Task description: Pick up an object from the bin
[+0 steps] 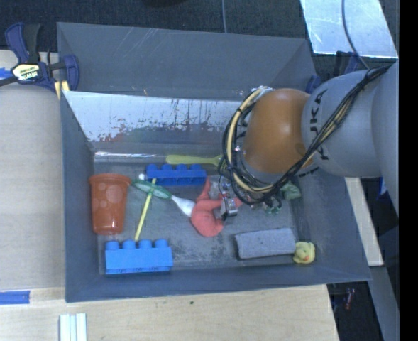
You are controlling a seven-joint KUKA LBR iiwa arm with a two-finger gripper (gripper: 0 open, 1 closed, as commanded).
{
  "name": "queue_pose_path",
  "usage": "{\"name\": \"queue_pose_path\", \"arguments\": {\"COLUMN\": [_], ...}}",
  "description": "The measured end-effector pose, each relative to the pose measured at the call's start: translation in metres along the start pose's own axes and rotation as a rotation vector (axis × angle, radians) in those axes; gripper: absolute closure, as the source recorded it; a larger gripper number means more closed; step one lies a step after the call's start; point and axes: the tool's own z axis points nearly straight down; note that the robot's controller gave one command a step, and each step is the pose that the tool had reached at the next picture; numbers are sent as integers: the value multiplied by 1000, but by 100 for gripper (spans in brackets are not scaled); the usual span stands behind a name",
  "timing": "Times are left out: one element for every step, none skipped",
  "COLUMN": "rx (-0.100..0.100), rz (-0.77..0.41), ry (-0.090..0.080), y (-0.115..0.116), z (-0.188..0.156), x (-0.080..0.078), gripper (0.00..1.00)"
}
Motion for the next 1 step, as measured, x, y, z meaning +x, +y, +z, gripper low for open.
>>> {"name": "queue_pose_path", "arguments": {"rx": [0], "rz": [0], "ry": [0], "y": [0], "z": [0], "x": [0], "gripper": [100]}}
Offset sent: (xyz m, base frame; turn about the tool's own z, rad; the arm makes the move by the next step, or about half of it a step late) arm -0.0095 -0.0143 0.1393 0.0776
